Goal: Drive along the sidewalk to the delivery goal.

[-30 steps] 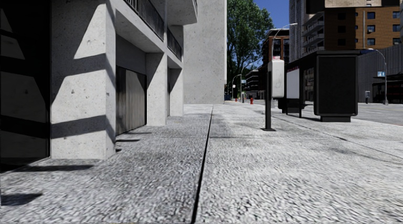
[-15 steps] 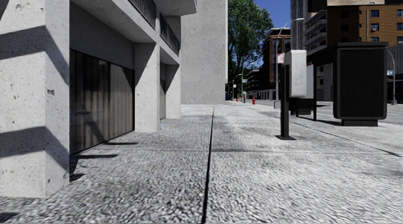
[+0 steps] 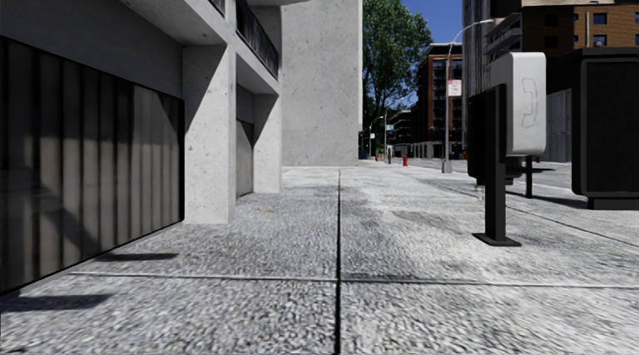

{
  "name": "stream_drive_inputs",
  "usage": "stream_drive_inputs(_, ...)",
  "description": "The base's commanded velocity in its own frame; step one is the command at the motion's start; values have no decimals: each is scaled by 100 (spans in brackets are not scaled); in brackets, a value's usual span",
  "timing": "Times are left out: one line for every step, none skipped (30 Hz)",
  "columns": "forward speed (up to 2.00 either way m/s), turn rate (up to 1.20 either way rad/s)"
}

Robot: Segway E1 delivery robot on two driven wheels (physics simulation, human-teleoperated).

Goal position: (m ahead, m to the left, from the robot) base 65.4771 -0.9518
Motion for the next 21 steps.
stream_drive_inputs(200, 0)
stream_drive_inputs(200, 0)
stream_drive_inputs(200, 0)
stream_drive_inputs(200, 0)
stream_drive_inputs(200, 0)
stream_drive_inputs(200, 0)
stream_drive_inputs(200, -10)
stream_drive_inputs(200, -20)
stream_drive_inputs(200, -22)
stream_drive_inputs(200, -23)
stream_drive_inputs(200, -23)
stream_drive_inputs(200, -23)
stream_drive_inputs(200, -23)
stream_drive_inputs(200, -23)
stream_drive_inputs(200, -23)
stream_drive_inputs(200, -23)
stream_drive_inputs(200, -23)
stream_drive_inputs(200, -23)
stream_drive_inputs(200, -23)
stream_drive_inputs(200, -23)
stream_drive_inputs(200, -23)
